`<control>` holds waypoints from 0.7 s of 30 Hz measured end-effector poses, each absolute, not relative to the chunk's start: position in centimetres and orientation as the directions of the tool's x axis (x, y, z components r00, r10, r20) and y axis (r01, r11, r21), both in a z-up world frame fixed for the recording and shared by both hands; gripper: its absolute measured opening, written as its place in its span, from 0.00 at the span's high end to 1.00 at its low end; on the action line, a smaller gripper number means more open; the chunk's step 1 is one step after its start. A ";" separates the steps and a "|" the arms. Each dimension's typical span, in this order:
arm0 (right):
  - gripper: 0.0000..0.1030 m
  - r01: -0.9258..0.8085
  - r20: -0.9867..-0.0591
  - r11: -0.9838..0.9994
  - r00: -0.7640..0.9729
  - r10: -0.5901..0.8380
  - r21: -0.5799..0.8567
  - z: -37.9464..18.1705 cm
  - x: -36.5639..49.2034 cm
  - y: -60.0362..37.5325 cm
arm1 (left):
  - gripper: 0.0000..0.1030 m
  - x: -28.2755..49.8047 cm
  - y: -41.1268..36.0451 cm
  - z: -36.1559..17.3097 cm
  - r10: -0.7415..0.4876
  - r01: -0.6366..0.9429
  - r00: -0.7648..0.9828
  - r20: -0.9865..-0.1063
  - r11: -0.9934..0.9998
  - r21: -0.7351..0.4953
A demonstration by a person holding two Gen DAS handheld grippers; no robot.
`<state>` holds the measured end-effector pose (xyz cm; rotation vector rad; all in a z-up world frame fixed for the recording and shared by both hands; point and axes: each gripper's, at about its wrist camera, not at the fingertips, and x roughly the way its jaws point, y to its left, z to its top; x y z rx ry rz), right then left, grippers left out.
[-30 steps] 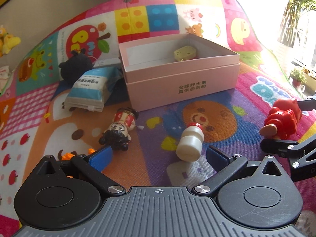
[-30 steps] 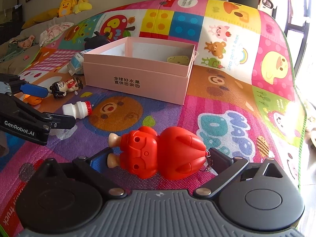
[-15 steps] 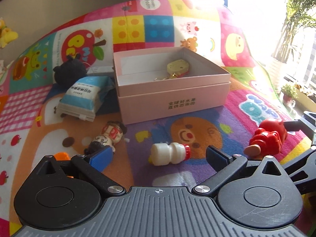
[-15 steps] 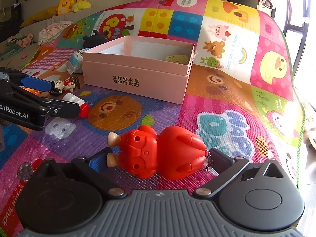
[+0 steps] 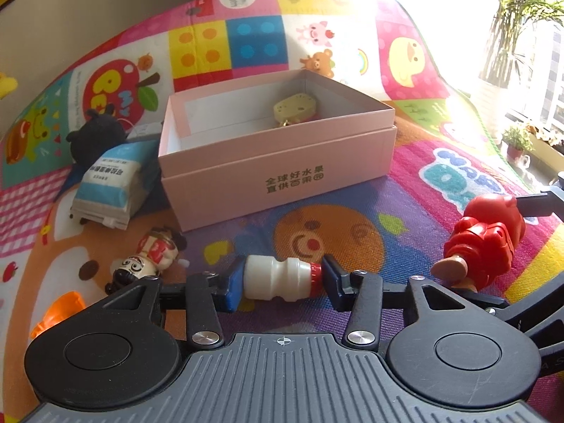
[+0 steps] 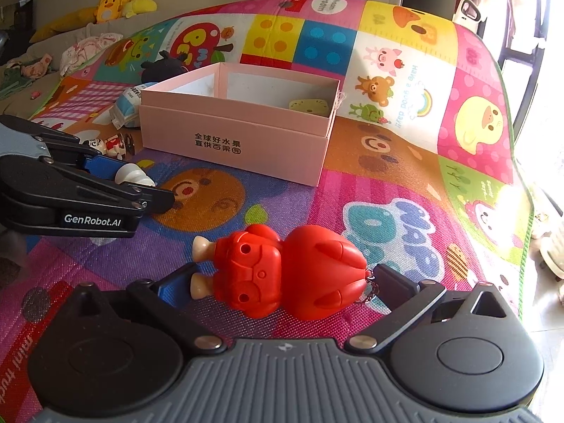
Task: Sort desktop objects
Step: 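Grasp the white yogurt bottle toy with the left tool, then drop the yogurt bottle into the pink box with the left tool while the right tool lowers the red figure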
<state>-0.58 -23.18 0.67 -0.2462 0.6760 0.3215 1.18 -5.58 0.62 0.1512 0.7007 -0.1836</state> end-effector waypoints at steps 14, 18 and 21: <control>0.04 -0.427 -0.626 0.897 0.733 0.266 -0.118 4.8 -1.2 -23.8 | 0.53 -3.7 -3.7 3.3 -0.178 0.264 0.772 -0.610 0.963 0.053; 0.44 -0.420 -0.475 0.890 0.828 0.296 -0.177 12.8 -0.7 -24.2 | 0.53 -2.6 -4.0 7.0 -0.176 0.268 0.843 -0.508 0.957 0.114; 0.47 -0.415 -0.424 0.901 0.843 0.330 -0.125 17.6 1.2 -24.5 | 0.53 0.3 -4.6 9.4 -0.169 0.253 0.885 -0.433 0.957 0.142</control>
